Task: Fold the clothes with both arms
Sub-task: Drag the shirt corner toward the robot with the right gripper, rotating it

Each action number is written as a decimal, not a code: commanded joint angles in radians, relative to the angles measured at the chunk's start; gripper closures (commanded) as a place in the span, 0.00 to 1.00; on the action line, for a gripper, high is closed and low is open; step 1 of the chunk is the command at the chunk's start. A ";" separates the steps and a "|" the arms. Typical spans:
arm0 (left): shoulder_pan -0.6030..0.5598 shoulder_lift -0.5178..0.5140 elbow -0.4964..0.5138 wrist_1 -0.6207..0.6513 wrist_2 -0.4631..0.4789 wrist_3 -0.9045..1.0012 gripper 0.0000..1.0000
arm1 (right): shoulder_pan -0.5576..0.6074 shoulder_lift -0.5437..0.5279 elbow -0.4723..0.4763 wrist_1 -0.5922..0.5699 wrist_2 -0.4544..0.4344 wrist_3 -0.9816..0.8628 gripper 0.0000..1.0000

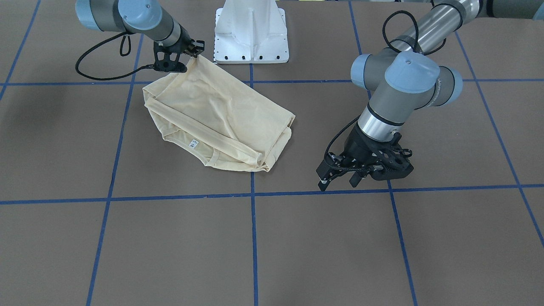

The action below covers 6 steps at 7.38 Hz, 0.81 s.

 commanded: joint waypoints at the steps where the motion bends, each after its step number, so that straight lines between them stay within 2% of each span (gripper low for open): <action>1: 0.001 -0.001 0.000 0.000 -0.001 0.000 0.01 | -0.007 -0.070 0.052 0.000 0.002 0.000 1.00; 2: 0.004 -0.001 0.000 0.000 -0.002 0.000 0.01 | -0.009 -0.072 0.052 -0.002 0.009 0.000 0.83; 3: 0.010 -0.003 -0.008 -0.002 -0.002 0.000 0.01 | -0.003 -0.063 0.052 0.001 0.009 0.001 0.02; 4: 0.051 0.019 -0.052 0.000 -0.003 -0.007 0.01 | 0.034 -0.055 0.046 0.012 0.006 0.000 0.00; 6: 0.166 0.129 -0.199 -0.002 -0.005 -0.010 0.01 | 0.170 -0.016 0.041 0.014 0.000 -0.017 0.00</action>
